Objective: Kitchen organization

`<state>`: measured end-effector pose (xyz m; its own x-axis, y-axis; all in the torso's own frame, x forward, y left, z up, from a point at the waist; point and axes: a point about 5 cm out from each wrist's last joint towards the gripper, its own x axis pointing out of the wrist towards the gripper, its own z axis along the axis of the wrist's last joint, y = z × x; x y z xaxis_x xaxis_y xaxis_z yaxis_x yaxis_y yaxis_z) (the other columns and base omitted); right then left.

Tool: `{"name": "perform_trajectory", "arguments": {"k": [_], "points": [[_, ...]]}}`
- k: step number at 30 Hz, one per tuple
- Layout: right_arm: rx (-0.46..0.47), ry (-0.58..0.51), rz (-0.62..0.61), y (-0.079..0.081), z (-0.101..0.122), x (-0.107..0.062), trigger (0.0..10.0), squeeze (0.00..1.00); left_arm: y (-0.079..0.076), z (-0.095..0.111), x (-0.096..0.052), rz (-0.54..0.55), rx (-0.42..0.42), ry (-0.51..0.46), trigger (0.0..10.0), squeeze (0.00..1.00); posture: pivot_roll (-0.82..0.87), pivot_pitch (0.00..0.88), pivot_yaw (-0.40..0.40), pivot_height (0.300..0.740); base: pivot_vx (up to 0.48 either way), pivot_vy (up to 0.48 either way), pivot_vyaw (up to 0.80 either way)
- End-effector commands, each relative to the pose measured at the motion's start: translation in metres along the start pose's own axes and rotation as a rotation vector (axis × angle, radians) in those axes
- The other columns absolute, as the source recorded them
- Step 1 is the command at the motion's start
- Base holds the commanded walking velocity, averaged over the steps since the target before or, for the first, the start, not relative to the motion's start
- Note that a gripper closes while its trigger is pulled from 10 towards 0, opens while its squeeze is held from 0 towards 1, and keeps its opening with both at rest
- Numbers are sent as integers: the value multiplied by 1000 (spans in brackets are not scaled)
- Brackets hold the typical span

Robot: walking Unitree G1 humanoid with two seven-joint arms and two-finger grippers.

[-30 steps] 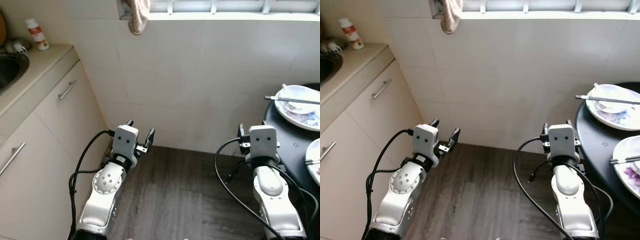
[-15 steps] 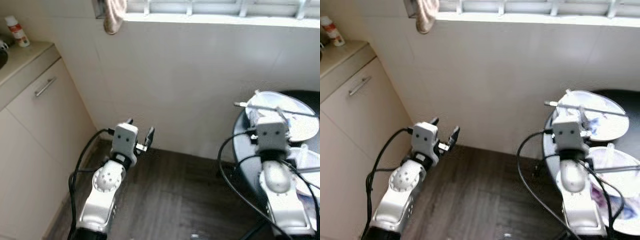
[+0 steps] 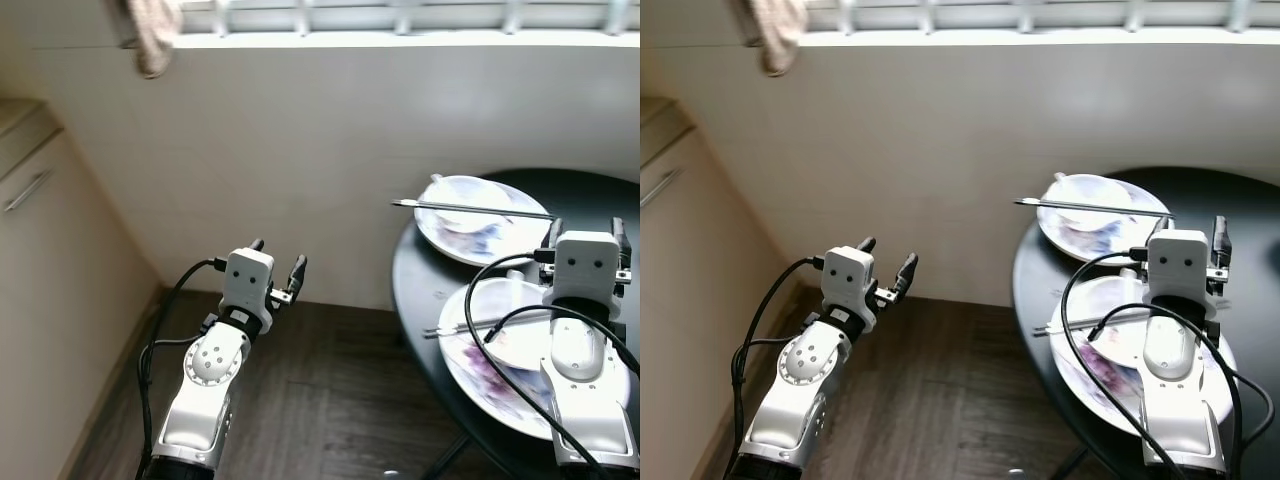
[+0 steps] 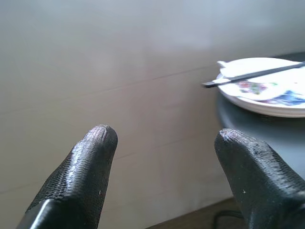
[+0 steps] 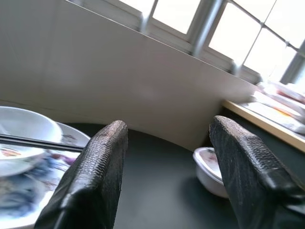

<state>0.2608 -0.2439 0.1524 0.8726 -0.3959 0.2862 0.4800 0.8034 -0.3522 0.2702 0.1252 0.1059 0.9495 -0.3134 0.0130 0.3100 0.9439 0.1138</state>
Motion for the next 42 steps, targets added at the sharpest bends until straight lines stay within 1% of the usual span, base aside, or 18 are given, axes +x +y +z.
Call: {"name": "perform_trajectory", "arguments": {"k": [1, 5, 9, 13, 16, 17, 19, 20, 22, 27, 33, 37, 40, 42], "points": [[32, -21, 26, 7, 6, 0, 10000, 0, 4, 0, 1, 10, 1, 1, 10000, 0, -140, 22, 34, 740, 0, 0, 0], [47, -72, 54, 11, 16, 0, 10000, 0, 4, 0, 1, 12, -7, 0, 10000, 0, -143, 20, 36, 740, 0, 0, 0], [42, -64, 54, 11, 13, 0, 10000, 0, 5, 0, 1, 15, -29, -4, 10000, 0, -142, 18, 34, 740, 0, 0, 0], [41, -66, 59, 11, 13, 0, 10000, 0, 4, -1, 2, 12, -33, 7, 10000, 0, -141, 13, 31, 740, 0, 418, 0], [73, -57, 75, 12, 12, 0, 10000, 0, 3, -2, 2, 10, -33, 6, 10000, 0, -140, 7, 28, 740, 0, 469, 0], [79, -53, 76, 12, 11, 0, 10000, 0, 3, -2, 2, 9, -34, 6, 10000, 0, -140, 7, 28, 740, 0, 469, -463], [125, -39, 88, 14, 11, 0, 10000, 0, 3, -2, 2, 11, -40, 3, 10000, 0, -141, 5, 27, 740, 0, 469, -800], [127, -39, 89, 14, 11, 0, 10000, 0, 3, -2, 2, 11, -41, 1, 10000, 0, -142, 3, 27, 740, 0, 461, -800], [114, -45, 90, 14, 12, 0, 10000, 0, 3, -2, 2, 13, -43, 0, 10000, 0, -142, 1, 27, 740, 0, 458, -800], [87, -61, 95, 14, 12, -2, 10000, 0, 3, -2, 1, 15, -38, -7, 10000, 0, -143, 0, 28, 740, 0, 0, -743], [52, -44, 81, 11, 8, -2, 10000, 0, 3, -3, 1, 13, -37, -6, 10000, 0, -145, 0, 28, 740, 0, 0, 0], [56, -11, 73, 10, 3, -2, 10000, 0, 3, -4, 1, 10, -34, -2, 10000, 0, -144, 0, 28, 740, 0, 0, 0], [91, 20, 67, 9, -1, -2, 10000, 0, 3, -5, 2, 9, -33, -1, 10000, 0, -144, 0, 28, 740, 0, 0, 0], [131, 54, 35, 5, -2, 1, 10000, 0, 3, -4, 2, 8, -33, -1, 10000, 0, -145, 0, 37, 740, 0, 0, 0]]}}
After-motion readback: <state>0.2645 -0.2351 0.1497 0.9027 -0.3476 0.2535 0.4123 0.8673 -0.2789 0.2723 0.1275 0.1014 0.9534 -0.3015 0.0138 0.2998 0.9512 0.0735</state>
